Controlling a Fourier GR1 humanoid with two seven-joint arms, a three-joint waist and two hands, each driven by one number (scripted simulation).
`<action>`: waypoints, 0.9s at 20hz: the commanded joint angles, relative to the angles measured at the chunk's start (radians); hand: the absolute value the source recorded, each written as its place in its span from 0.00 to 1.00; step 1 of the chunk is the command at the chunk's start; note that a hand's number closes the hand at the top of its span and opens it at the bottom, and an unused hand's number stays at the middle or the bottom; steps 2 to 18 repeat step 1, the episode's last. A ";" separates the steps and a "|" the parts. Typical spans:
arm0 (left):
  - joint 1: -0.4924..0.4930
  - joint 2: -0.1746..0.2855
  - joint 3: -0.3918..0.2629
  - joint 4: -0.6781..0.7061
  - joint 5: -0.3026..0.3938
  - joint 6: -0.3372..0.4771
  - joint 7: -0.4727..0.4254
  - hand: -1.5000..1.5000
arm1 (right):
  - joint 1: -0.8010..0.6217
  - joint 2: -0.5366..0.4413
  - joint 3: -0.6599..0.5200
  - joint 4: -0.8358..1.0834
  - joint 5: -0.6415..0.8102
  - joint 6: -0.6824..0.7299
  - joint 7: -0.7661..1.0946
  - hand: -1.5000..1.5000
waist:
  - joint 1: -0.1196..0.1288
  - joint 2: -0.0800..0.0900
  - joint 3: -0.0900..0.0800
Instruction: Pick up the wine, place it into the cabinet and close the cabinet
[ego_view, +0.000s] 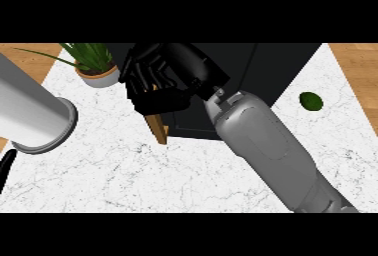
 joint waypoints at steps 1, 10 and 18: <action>-0.050 -0.025 -0.028 0.026 -0.019 0.035 0.009 0.00 | -0.031 -0.113 -0.132 0.133 0.030 -0.041 -0.009 1.00 | -0.025 0.040 0.022; -0.050 -0.025 -0.028 0.026 -0.019 0.035 0.009 0.00 | -0.031 -0.113 -0.132 0.133 0.030 -0.041 -0.009 1.00 | -0.025 0.040 0.022; -0.050 -0.025 -0.028 0.026 -0.019 0.035 0.009 0.00 | -0.031 -0.113 -0.132 0.133 0.030 -0.041 -0.009 1.00 | -0.025 0.040 0.022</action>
